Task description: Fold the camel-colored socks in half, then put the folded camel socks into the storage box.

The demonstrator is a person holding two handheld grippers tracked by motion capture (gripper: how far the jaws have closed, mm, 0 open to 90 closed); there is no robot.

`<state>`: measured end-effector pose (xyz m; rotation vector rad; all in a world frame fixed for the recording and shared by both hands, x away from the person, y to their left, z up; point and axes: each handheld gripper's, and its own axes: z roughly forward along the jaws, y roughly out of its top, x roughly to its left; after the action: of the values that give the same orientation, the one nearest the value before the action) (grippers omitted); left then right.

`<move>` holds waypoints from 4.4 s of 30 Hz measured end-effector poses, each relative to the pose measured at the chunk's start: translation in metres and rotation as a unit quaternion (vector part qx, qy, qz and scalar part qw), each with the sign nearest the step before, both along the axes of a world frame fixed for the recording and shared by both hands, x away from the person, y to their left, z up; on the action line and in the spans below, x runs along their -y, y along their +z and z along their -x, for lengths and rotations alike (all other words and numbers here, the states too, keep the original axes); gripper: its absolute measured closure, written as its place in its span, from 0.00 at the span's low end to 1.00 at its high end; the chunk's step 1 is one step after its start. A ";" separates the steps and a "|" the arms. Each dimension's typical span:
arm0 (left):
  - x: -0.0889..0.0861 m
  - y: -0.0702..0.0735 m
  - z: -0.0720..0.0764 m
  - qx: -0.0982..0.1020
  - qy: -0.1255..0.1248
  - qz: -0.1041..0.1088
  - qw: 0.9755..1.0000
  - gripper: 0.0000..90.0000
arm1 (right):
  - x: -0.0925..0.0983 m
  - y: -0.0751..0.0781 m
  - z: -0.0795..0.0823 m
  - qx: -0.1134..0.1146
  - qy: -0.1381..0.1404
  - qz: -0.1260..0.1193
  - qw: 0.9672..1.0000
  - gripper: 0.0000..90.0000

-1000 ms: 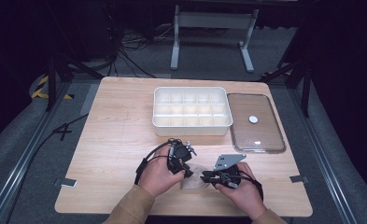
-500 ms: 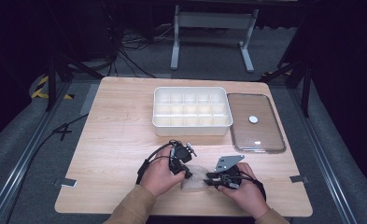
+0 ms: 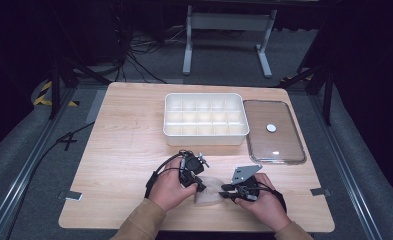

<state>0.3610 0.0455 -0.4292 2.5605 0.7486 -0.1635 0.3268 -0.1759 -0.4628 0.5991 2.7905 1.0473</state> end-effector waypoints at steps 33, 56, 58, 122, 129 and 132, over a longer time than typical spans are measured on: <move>-0.027 0.013 0.004 0.000 0.024 -0.045 0.999 0.67 | -0.026 0.013 0.002 0.040 -0.001 -0.043 0.998 0.93; -0.017 -0.008 0.004 0.006 0.005 -0.064 0.998 0.65 | -0.009 -0.007 -0.011 0.011 -0.027 -0.045 0.999 0.92; -0.016 -0.009 0.004 0.011 -0.001 -0.066 0.998 0.62 | -0.009 -0.007 -0.011 0.012 -0.028 -0.044 0.999 0.92; 0.014 -0.003 0.016 0.090 -0.088 0.003 0.992 0.70 | 0.018 0.026 -0.003 0.038 -0.042 -0.029 0.998 0.81; 0.014 -0.003 0.016 0.092 -0.090 0.012 0.992 0.69 | 0.037 0.020 -0.010 -0.002 -0.060 0.019 0.998 0.84; 0.015 -0.002 0.016 0.091 -0.090 0.010 0.992 0.69 | 0.036 0.013 -0.012 -0.019 -0.061 0.023 0.998 0.85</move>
<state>0.3453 0.0307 -0.4314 2.5790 0.4467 0.0068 0.3384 -0.2116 -0.4498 0.7803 2.7608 0.9551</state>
